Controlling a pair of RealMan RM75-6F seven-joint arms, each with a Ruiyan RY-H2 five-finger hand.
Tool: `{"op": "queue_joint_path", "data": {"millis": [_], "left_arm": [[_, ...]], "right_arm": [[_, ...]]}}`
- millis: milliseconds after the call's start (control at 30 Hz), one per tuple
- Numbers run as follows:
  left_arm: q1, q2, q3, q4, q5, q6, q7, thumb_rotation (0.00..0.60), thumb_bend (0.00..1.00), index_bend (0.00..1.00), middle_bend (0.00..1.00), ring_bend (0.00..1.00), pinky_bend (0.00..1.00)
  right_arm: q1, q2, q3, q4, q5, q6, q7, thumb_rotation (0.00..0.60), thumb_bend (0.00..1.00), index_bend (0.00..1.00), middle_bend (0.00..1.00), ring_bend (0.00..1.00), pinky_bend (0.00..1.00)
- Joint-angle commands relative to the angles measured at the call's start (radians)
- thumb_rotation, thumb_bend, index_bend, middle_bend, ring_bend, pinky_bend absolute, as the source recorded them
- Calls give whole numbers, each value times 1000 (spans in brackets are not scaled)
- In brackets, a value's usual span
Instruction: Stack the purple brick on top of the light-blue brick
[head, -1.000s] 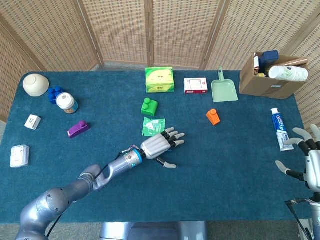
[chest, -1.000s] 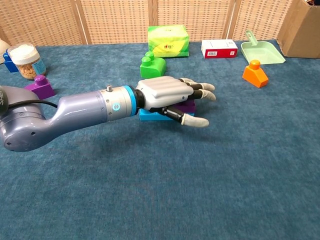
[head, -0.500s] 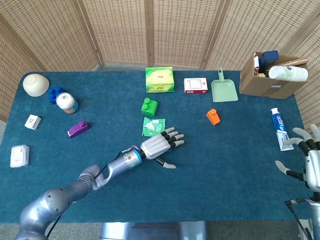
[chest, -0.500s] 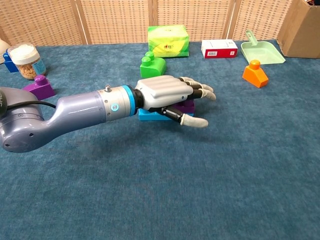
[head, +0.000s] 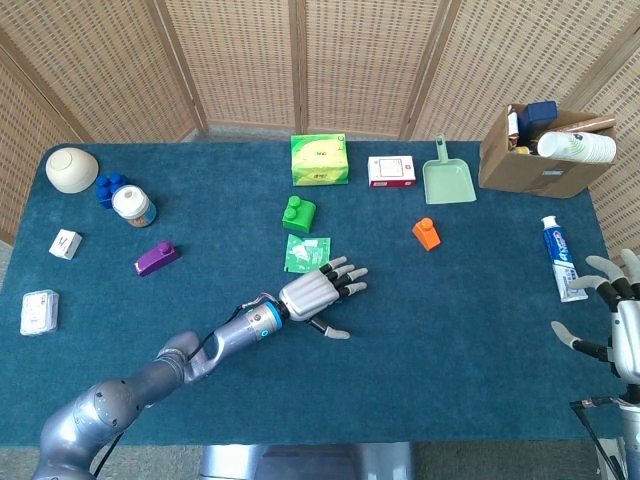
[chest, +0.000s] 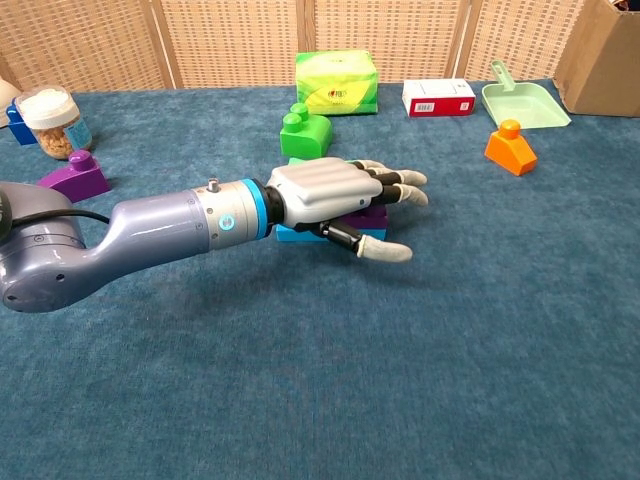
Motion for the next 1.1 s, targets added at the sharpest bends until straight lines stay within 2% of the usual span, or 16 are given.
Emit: {"op": "queue_joint_path", "data": {"millis": [33, 367, 700, 933, 1100], "left_arm": [[1, 1, 0, 0, 0, 2, -3, 0, 125, 80, 0, 0, 0], [2, 13, -6, -21, -7, -7, -3, 0, 126, 66, 0, 0, 0], [-10, 56, -75, -95, -41, 45, -44, 0, 126, 58, 0, 0, 0], [-6, 135, -116, -199, -62, 81, -11, 0, 126, 58, 0, 0, 0], [45, 271, -127, -352, -80, 132, 58, 0, 127, 63, 0, 0, 0]], "right_arm": [[0, 0, 0, 0, 0, 0, 1, 556, 113, 401, 238, 0, 8], [-2, 0, 1, 0, 1, 2, 1, 556, 113, 399, 238, 0, 7], [-2, 0, 0, -3, 1, 0, -3, 540, 114, 395, 238, 0, 7], [-2, 2, 4, 3, 10, -1, 2, 537, 113, 390, 237, 0, 7], [9, 6, 18, 23, 31, -18, 12, 530, 113, 386, 234, 0, 7]]}}
